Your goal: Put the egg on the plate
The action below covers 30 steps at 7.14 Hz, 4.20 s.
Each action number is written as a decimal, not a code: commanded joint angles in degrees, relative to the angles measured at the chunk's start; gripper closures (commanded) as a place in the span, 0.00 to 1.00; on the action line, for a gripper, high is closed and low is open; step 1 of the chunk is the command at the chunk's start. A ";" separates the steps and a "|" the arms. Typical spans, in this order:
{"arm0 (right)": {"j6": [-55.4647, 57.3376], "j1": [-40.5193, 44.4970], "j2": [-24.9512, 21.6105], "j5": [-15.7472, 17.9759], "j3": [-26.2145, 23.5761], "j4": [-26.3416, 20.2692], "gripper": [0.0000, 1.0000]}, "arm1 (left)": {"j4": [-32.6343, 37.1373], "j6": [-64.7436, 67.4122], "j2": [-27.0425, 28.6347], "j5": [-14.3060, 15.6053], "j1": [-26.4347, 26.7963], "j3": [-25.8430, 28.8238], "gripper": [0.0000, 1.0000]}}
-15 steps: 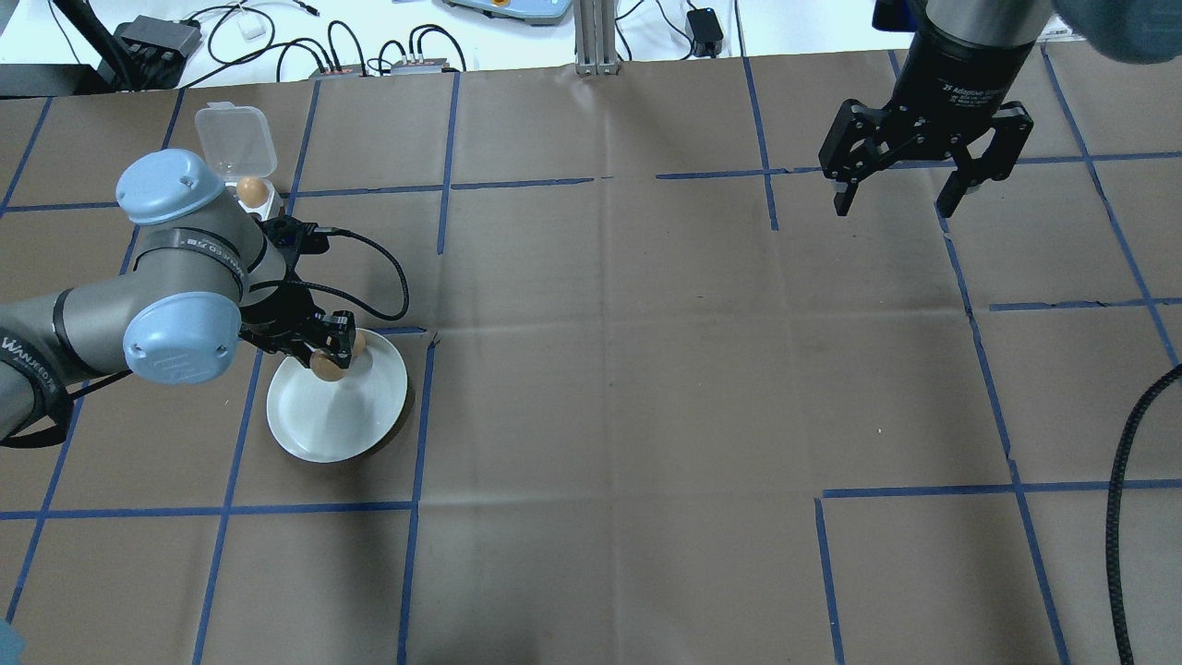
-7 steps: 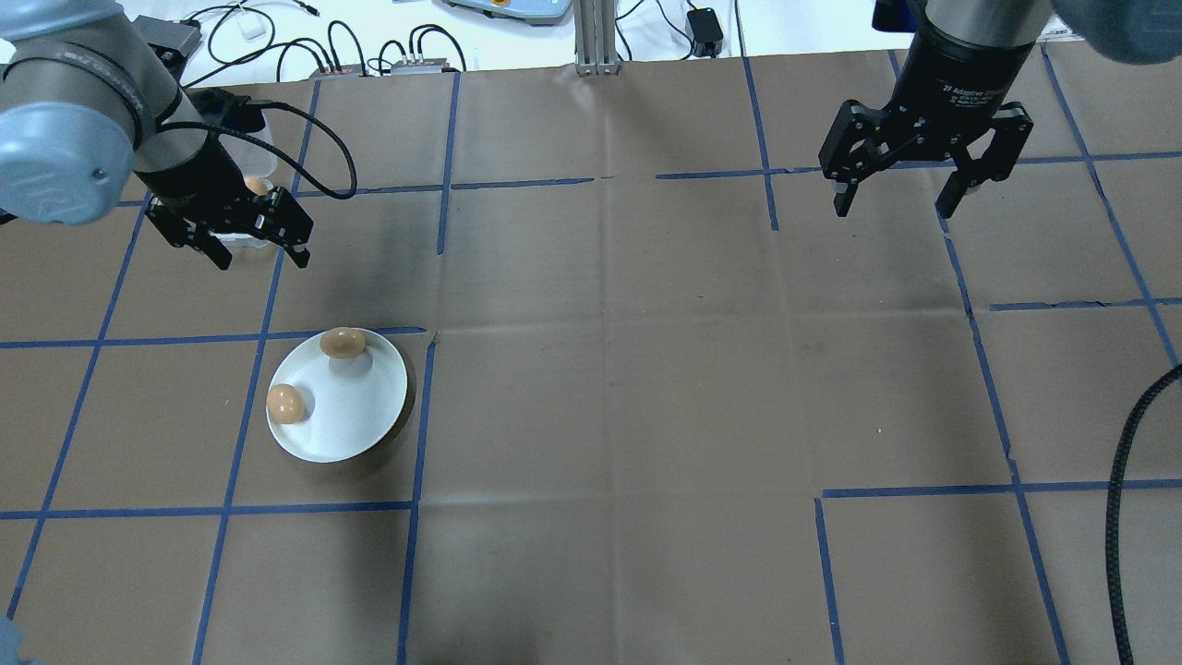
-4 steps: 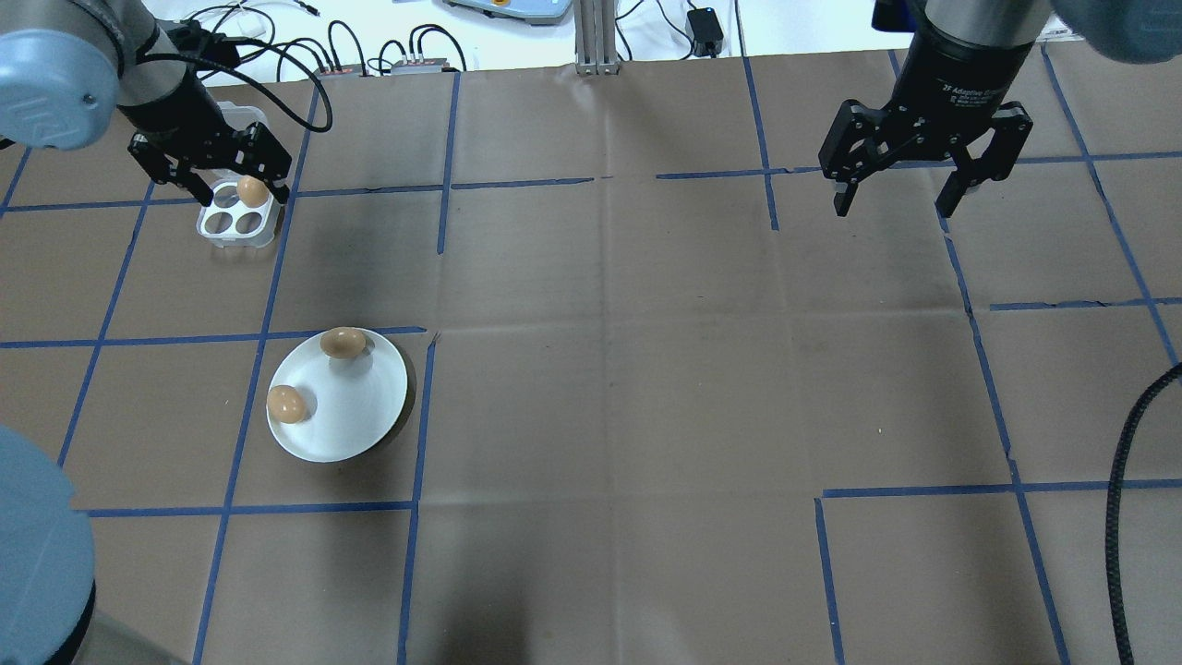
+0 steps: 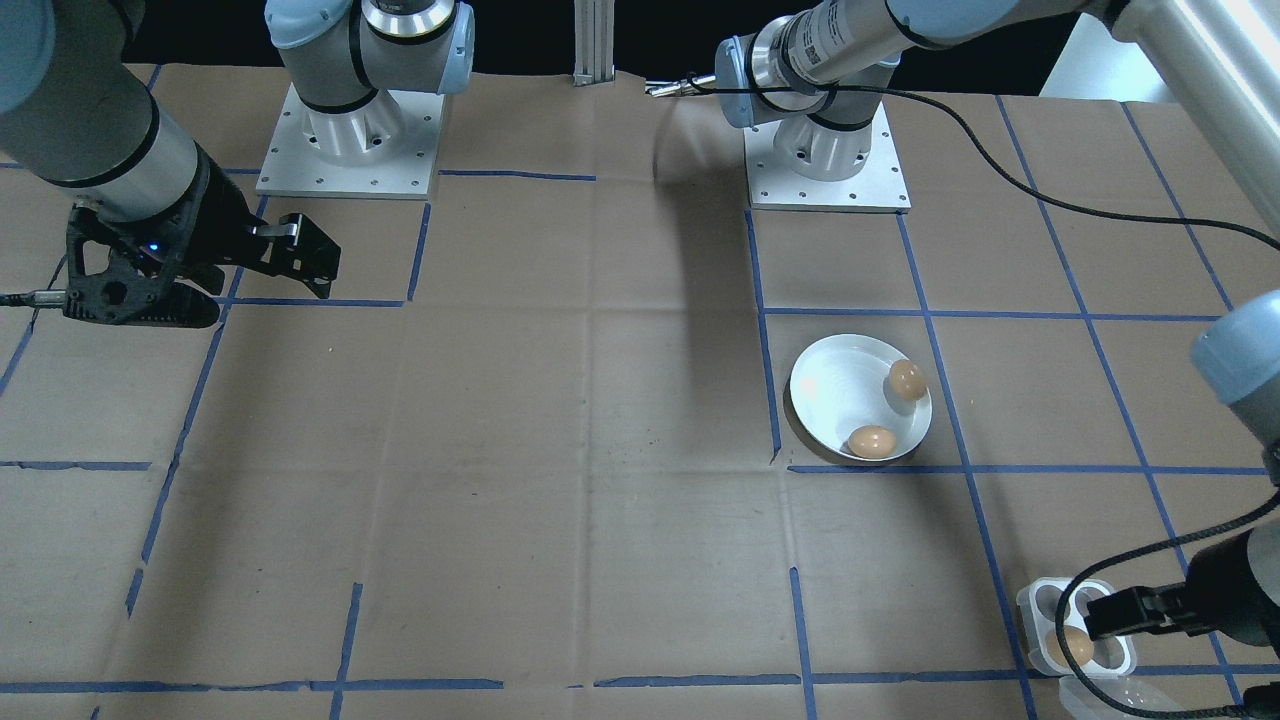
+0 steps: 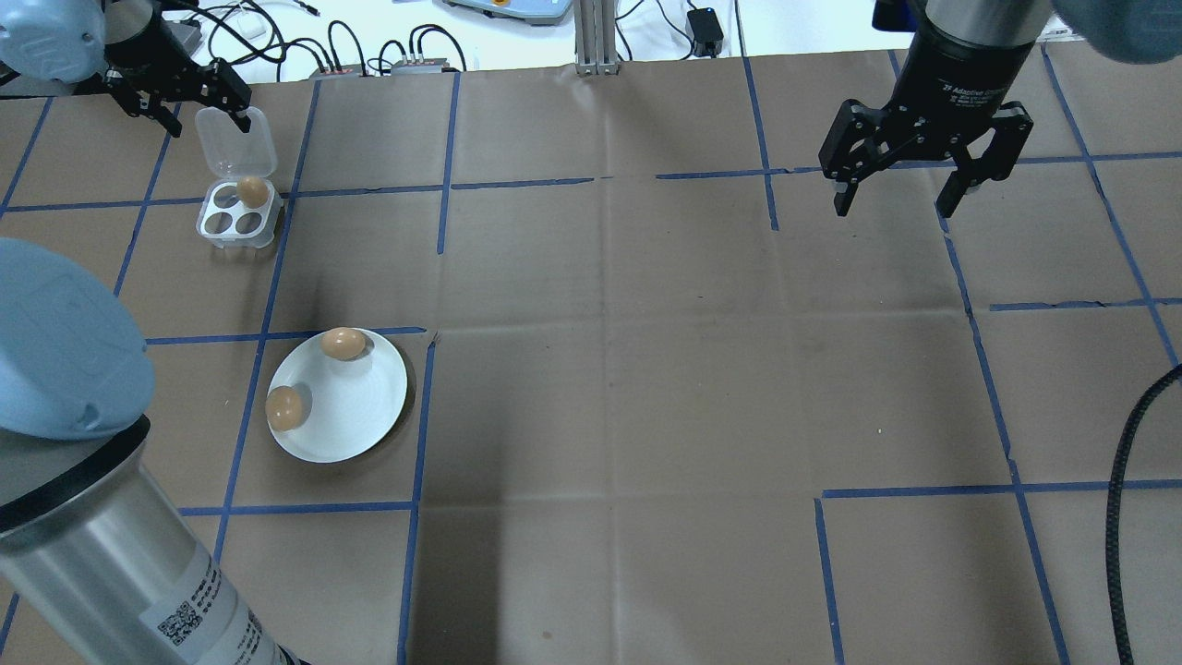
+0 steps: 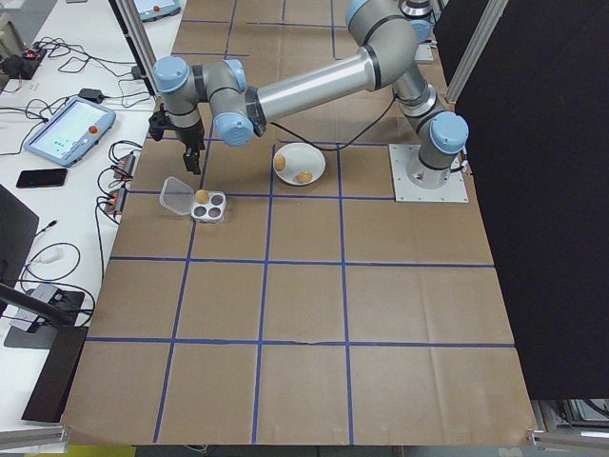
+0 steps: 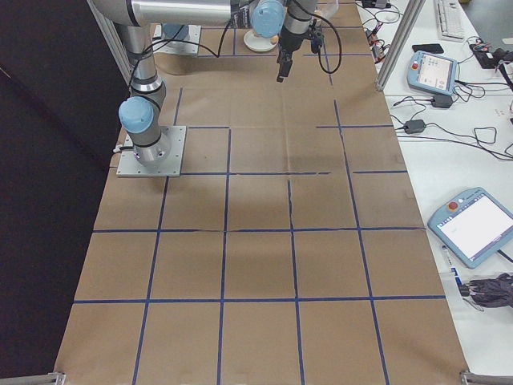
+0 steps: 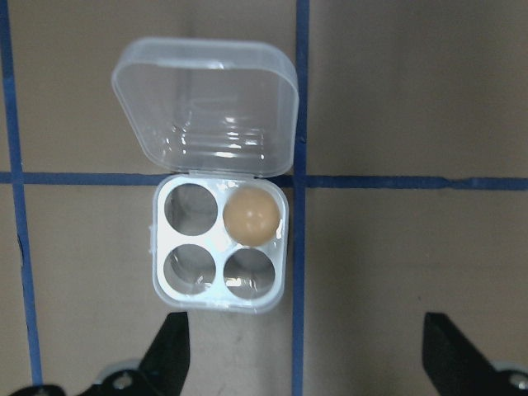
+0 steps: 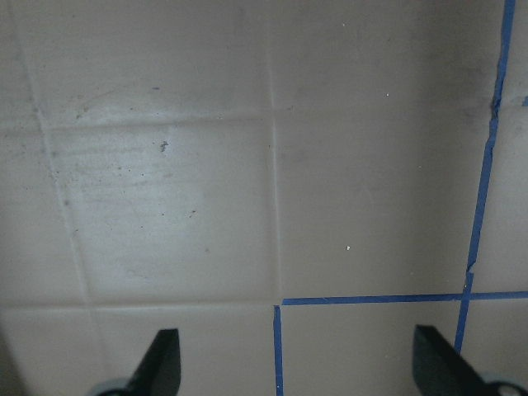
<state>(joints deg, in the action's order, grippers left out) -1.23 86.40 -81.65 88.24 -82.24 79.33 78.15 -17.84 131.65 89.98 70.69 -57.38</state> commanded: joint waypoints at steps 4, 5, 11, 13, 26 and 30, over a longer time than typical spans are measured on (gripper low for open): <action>0.00 0.00 0.00 0.00 -0.03 0.03 0.00 | -7.52 -0.87 5.64 0.10 -0.38 -4.54 0.03; 0.00 0.00 0.00 0.00 -0.03 -0.05 0.00 | -11.84 -0.96 5.81 0.28 -0.38 -7.28 0.02; 0.00 0.00 0.00 0.00 -0.03 0.03 0.00 | -10.56 -3.16 4.84 0.72 -0.47 -7.92 0.22; 0.00 0.00 0.00 0.00 -0.03 -0.05 0.00 | -9.86 -3.16 4.84 0.72 -0.55 -7.83 0.39; 0.00 0.00 0.00 0.00 -0.03 -0.05 0.00 | 11.09 -0.02 -10.94 0.11 -1.00 -8.62 0.92; 0.00 0.00 0.00 0.00 -0.03 -0.05 0.00 | 3.27 8.93 -30.27 -0.51 1.63 -37.38 0.93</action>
<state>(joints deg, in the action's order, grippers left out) -1.23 86.40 -81.65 88.24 -82.20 79.28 85.09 -12.13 107.50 89.76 70.96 -85.34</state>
